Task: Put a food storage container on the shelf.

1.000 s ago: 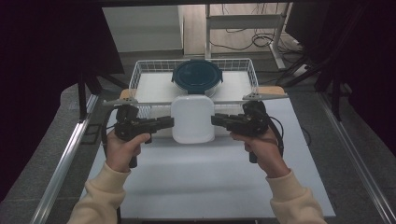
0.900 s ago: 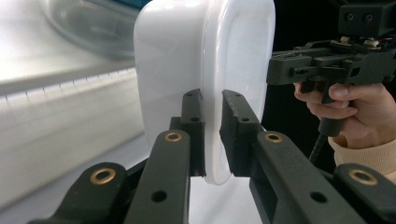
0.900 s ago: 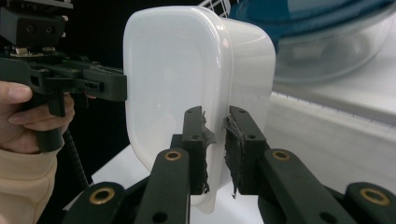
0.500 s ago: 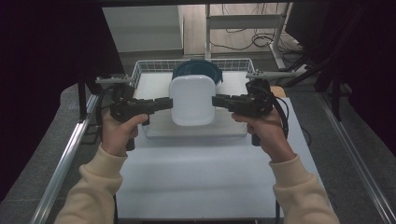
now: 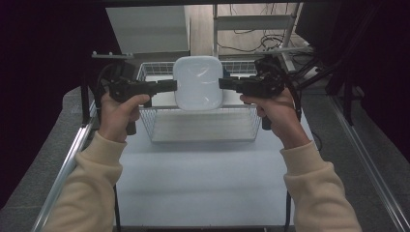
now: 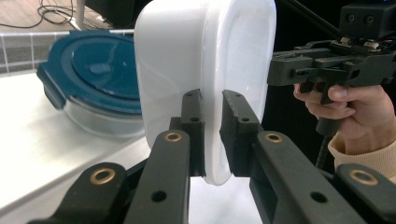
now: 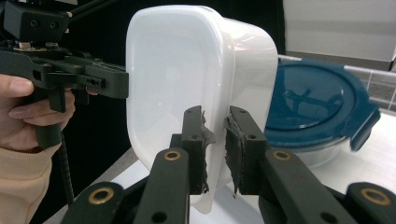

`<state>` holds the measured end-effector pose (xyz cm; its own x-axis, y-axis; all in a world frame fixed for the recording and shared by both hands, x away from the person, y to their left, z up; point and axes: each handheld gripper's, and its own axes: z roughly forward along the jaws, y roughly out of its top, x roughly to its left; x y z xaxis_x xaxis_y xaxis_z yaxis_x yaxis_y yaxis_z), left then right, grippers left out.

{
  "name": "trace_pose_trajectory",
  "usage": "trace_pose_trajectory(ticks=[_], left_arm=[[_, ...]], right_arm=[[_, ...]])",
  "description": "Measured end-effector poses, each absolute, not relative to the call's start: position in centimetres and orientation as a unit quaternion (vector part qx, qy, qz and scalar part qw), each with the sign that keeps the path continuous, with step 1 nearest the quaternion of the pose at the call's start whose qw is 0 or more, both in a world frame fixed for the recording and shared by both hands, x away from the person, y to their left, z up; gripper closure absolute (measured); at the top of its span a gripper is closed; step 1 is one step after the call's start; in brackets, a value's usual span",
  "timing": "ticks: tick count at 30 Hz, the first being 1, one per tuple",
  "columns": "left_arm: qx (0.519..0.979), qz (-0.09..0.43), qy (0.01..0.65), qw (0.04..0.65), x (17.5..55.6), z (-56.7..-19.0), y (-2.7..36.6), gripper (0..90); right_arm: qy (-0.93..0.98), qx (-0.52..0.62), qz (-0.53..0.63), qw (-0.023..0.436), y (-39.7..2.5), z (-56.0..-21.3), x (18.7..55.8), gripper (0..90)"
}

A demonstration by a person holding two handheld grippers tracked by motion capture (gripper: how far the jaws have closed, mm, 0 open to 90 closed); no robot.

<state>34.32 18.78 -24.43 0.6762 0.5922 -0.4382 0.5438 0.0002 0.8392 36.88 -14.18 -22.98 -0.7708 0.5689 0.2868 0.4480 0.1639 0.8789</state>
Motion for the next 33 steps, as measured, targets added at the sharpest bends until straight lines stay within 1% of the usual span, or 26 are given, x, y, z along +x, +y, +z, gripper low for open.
trace_pose_trajectory(ticks=[8, 13, 22, 30, 33], left_arm=[[0.701, 0.006, 0.405, 0.587, 36.9, -23.3, 18.9, 79.9], [0.694, -0.012, 0.419, 0.586, 38.7, -23.2, 19.0, 79.8], [0.694, -0.034, 0.445, 0.565, 41.3, -24.4, 18.8, 79.6], [0.669, -0.085, 0.463, 0.575, 43.5, -25.0, 19.4, 79.2], [0.665, -0.092, 0.471, 0.572, 44.2, -24.9, 19.3, 78.2]], right_arm=[[0.760, 0.344, 0.549, 0.054, -14.1, -21.2, 38.9, 76.9], [0.759, 0.353, 0.545, 0.045, -14.0, -20.6, 40.6, 76.9], [0.758, 0.382, 0.529, 0.026, -13.8, -21.8, 43.2, 76.6], [0.747, 0.396, 0.534, 0.000, -13.9, -22.2, 44.9, 74.5], [0.743, 0.410, 0.529, -0.010, -13.9, -22.3, 45.8, 72.7]])
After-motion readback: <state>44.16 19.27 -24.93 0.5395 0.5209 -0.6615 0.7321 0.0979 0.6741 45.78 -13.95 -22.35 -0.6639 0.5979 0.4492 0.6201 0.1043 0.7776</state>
